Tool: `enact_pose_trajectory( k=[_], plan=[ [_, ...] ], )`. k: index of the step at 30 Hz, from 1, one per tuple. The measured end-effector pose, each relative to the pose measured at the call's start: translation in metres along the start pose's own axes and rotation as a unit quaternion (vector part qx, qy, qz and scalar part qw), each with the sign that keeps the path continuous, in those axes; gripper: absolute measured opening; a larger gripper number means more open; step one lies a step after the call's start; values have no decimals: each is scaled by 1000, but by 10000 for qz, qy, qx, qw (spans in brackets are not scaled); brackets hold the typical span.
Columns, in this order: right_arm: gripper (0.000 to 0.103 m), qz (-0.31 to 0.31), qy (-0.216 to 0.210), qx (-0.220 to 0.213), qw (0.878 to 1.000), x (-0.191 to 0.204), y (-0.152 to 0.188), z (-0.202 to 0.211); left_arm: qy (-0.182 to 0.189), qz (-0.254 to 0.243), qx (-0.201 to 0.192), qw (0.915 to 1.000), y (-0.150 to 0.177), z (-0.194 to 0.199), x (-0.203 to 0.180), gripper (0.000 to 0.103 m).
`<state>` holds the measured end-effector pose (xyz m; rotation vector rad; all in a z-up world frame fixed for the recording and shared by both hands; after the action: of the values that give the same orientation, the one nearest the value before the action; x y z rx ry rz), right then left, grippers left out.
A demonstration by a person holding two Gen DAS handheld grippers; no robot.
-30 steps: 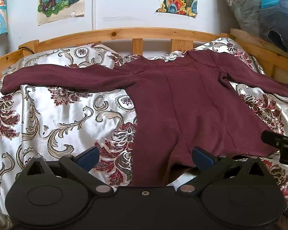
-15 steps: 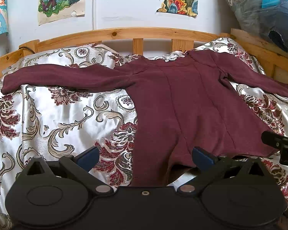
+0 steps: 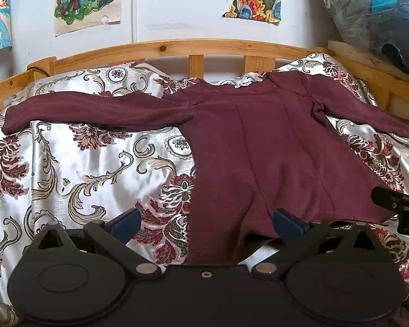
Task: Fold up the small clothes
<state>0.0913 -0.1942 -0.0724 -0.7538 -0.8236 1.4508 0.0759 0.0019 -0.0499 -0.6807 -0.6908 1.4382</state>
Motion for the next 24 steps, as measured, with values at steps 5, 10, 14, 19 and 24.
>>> enact_pose_trajectory(
  k=[5,10,14,19,24],
  plan=[
    [103,2,0,10,10000,0,0,0,3,0,-1,10000,0,0,0,102],
    [103,-5,72,163,9998,2,2,-7,-1,9,12,10000,0,-1,2,102],
    [103,97,243,367,9990,4,0,-16,20,12,96,10000,-2,-7,2,102],
    [103,159,403,591,9973,-1,-14,-29,87,-227,359,9991,-19,-22,-7,102],
    [103,428,520,603,9959,-12,-34,-39,97,-765,288,9966,-55,-37,-18,102]
  ],
)
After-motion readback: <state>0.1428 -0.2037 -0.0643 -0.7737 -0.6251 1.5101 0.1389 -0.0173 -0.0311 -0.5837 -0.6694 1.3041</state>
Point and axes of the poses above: each gripper's, at about its wrist camera, not at the fingertips, and z roughly against the way its jaws point, x to its left, y to its underside, the point moved 9 cm from there along -z, roughly the way its jaws point, and after that the axes turned 6 degrees about x, right-handed, at the moved point
